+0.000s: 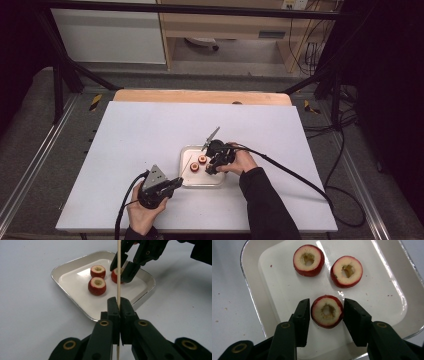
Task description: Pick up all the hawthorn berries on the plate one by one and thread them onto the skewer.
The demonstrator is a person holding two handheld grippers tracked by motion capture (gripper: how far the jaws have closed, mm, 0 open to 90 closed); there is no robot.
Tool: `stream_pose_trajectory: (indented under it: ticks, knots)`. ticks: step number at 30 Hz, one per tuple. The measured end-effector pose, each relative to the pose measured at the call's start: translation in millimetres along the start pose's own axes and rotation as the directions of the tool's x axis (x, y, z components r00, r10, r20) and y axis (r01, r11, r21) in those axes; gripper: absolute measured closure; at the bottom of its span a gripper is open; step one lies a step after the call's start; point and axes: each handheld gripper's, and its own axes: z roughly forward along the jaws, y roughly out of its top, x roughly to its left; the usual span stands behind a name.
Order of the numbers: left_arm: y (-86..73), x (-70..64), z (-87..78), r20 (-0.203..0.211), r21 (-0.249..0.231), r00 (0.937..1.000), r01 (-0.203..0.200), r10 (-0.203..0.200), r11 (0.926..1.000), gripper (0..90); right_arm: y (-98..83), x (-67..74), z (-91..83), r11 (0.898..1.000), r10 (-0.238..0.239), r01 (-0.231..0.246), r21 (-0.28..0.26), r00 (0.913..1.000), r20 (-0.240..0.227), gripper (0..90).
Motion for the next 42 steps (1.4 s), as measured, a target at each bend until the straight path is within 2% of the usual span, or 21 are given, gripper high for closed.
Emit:
stream_pose_trajectory:
  ticks: [10,12,14,18,22,23,24,25,26,27,29,30,32,33,35,36,37,38,39,40,42]
  knots:
    - [0.4,-1.2,0.0,0.003,-0.006,1.0000,-0.002,0.002,1.0000,88.6,-0.5,1.4,-1.0,1.000,-0.004,0.004,0.006,1.0000,0.005,59.5]
    - [0.6,-1.7,-0.4,0.002,-0.009,1.0000,-0.002,0.002,1.0000,88.5,-0.2,2.0,-4.7,1.000,0.013,-0.013,-0.020,0.9999,0.006,59.5]
    - [0.9,-2.3,-0.5,0.003,-0.016,1.0000,0.000,0.000,0.9999,88.6,-0.1,2.8,-15.6,0.996,0.055,-0.054,-0.076,0.9984,0.011,59.5]
    - [1.5,-3.1,-0.1,0.005,-0.021,1.0000,0.000,0.000,0.9998,88.5,-0.6,4.7,-33.6,0.979,0.123,-0.120,-0.166,0.9924,0.009,59.5]
    - [2.2,-5.3,1.0,0.008,-0.030,1.0000,0.004,-0.004,0.9996,88.5,-3.0,7.0,-50.6,0.939,0.216,-0.214,-0.267,0.9761,-0.023,59.5]
    - [2.5,-5.9,1.2,0.010,-0.032,1.0000,0.002,-0.002,0.9995,88.5,-3.0,7.0,-50.6,0.939,0.216,-0.214,-0.267,0.9761,-0.023,59.5]
    - [2.8,-6.7,1.2,0.010,-0.036,0.9999,0.004,-0.003,0.9993,88.6,-4.8,8.0,-58.0,0.910,0.257,-0.260,-0.324,0.9649,-0.052,59.6]
    - [3.4,-8.1,1.0,0.011,-0.048,0.9999,0.003,-0.002,0.9989,88.6,-6.2,8.4,-61.7,0.893,0.272,-0.278,-0.354,0.9600,-0.068,59.5]
    - [3.4,-8.1,1.0,0.011,-0.048,0.9999,0.003,-0.002,0.9989,88.6,-6.2,8.4,-61.7,0.893,0.272,-0.278,-0.354,0.9600,-0.068,59.5]
    - [3.8,-8.7,0.9,0.011,-0.051,0.9999,0.001,0.000,0.9987,88.5,-9.4,9.3,-68.4,0.857,0.303,-0.318,-0.406,0.9475,-0.103,59.6]
    - [4.8,-11.7,2.1,0.013,-0.064,0.9999,-0.001,0.002,0.9979,88.6,-13.6,10.0,-74.4,0.814,0.328,-0.354,-0.460,0.9344,-0.139,59.5]
    - [4.8,-11.7,2.1,0.013,-0.064,0.9999,-0.001,0.002,0.9979,88.6,-13.6,10.0,-74.4,0.814,0.328,-0.354,-0.460,0.9344,-0.139,59.5]
    - [5.5,-13.7,3.8,0.014,-0.072,0.9999,0.002,-0.001,0.9974,88.5,-18.7,10.4,-79.7,0.767,0.344,-0.384,-0.514,0.9224,-0.175,59.6]
    - [6.1,-14.9,4.8,0.017,-0.077,0.9999,0.002,0.000,0.9971,88.6,-23.8,11.3,-84.3,0.717,0.368,-0.421,-0.556,0.9055,-0.210,59.6]
    - [7.1,-17.4,7.4,0.020,-0.081,0.9998,0.003,-0.002,0.9967,88.6,-28.2,12.5,-87.8,0.675,0.382,-0.440,-0.592,0.8950,-0.231,59.6]
    - [7.6,-18.8,8.7,0.022,-0.082,0.9998,0.005,-0.003,0.9966,88.6,-28.2,12.5,-87.8,0.675,0.382,-0.440,-0.592,0.8950,-0.231,59.6]
    - [8.3,-21.3,11.1,0.024,-0.085,0.9997,0.006,-0.004,0.9963,88.6,-32.1,14.1,-90.6,0.633,0.396,-0.462,-0.622,0.8827,-0.253,59.6]
    - [8.3,-21.3,11.1,0.024,-0.085,0.9997,0.006,-0.004,0.9963,88.6,-33.9,14.9,-91.7,0.610,0.402,-0.475,-0.634,0.8754,-0.269,59.5]
    - [8.8,-22.5,12.2,0.027,-0.084,0.9996,0.006,-0.004,0.9964,88.6,-33.9,14.9,-91.7,0.610,0.402,-0.475,-0.634,0.8754,-0.269,59.5]
    - [9.3,-23.7,13.4,0.028,-0.085,0.9996,0.006,-0.003,0.9963,88.6,-36.9,16.3,-93.2,0.568,0.408,-0.494,-0.658,0.8634,-0.297,59.5]
    - [10.3,-26.0,15.7,0.032,-0.089,0.9995,0.007,-0.004,0.9960,88.5,-38.9,17.9,-94.3,0.527,0.410,-0.513,-0.678,0.8519,-0.326,59.6]
